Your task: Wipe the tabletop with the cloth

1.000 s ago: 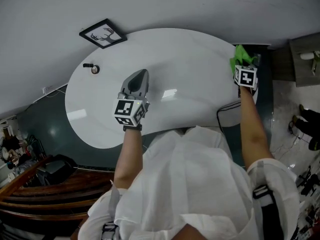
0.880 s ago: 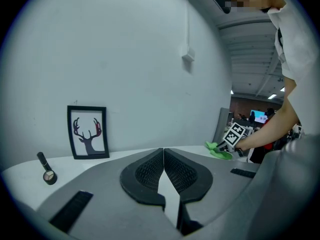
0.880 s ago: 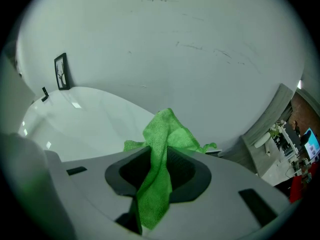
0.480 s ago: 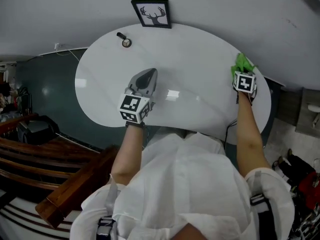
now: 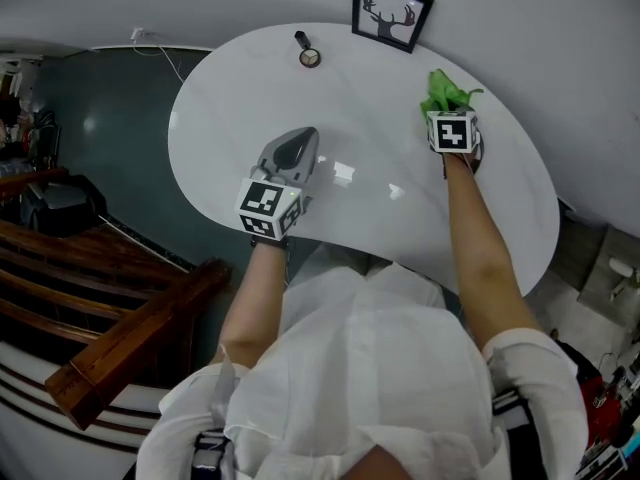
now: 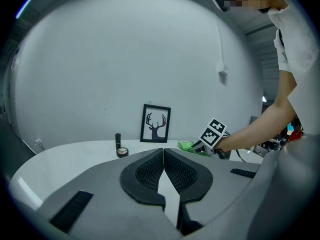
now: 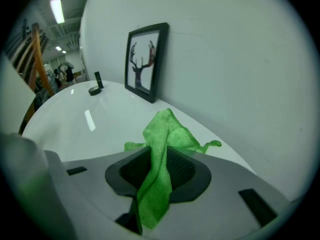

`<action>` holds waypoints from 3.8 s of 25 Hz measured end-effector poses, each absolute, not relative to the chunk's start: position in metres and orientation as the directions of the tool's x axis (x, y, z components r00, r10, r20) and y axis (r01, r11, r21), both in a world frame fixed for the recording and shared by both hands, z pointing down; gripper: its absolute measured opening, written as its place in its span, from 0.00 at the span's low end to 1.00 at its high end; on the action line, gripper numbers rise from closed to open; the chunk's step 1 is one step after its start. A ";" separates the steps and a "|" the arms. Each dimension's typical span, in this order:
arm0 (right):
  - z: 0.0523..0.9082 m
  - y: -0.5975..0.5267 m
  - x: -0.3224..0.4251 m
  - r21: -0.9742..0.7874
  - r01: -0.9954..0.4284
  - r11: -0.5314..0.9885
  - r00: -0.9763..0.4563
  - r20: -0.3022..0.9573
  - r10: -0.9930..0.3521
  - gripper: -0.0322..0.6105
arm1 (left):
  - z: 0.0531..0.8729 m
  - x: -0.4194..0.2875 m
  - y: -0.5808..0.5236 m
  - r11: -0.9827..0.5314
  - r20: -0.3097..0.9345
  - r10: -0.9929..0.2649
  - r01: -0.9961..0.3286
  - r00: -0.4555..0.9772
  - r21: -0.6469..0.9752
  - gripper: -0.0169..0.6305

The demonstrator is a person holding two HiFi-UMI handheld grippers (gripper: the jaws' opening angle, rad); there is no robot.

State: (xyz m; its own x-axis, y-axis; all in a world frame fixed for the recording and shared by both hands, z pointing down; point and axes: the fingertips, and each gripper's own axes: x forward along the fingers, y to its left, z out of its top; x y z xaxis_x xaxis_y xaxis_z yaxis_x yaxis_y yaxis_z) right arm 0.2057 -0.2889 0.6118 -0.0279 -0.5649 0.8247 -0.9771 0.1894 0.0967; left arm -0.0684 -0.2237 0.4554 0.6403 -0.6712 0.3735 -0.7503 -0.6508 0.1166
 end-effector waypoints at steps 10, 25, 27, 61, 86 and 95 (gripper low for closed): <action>0.597 -0.355 0.031 0.118 -0.828 0.548 -0.260 0.786 -0.561 0.20 | 0.470 -0.127 -0.237 -0.610 0.381 -0.694 -0.780 0.611 0.141 0.05; 0.601 -0.204 -0.121 -0.013 -0.408 0.913 -0.599 0.758 -0.257 0.20 | 0.482 -0.168 -0.221 -0.554 0.390 -0.726 -0.818 0.566 0.156 0.05; 0.602 -0.166 -0.132 -0.051 -0.314 0.948 -0.635 0.754 -0.170 0.20 | 0.483 -0.165 -0.219 -0.556 0.390 -0.725 -0.816 0.568 0.157 0.05; 0.608 -0.282 0.111 -0.012 -0.717 0.697 -0.443 0.779 -0.443 0.20 | 0.492 -0.093 -0.161 -0.579 0.447 -0.681 -0.800 0.580 0.155 0.05; 0.607 -0.100 0.044 -0.040 -0.473 0.880 -0.580 0.767 -0.276 0.19 | 0.489 -0.058 -0.157 -0.680 0.426 -0.602 -0.713 0.676 0.170 0.05; 0.612 -0.010 0.012 -0.097 -0.365 0.926 -0.611 0.775 -0.159 0.19 | 0.488 -0.061 -0.162 -0.768 0.411 -0.518 -0.620 0.750 0.164 0.05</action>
State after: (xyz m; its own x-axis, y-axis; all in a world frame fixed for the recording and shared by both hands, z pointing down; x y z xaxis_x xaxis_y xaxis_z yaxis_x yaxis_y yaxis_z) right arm 0.0122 -0.0103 0.6124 -0.6111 -0.1594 0.7753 -0.3649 0.9260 -0.0972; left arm -0.0613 -0.1615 0.4881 0.7504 -0.5180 0.4106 -0.6195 -0.7677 0.1637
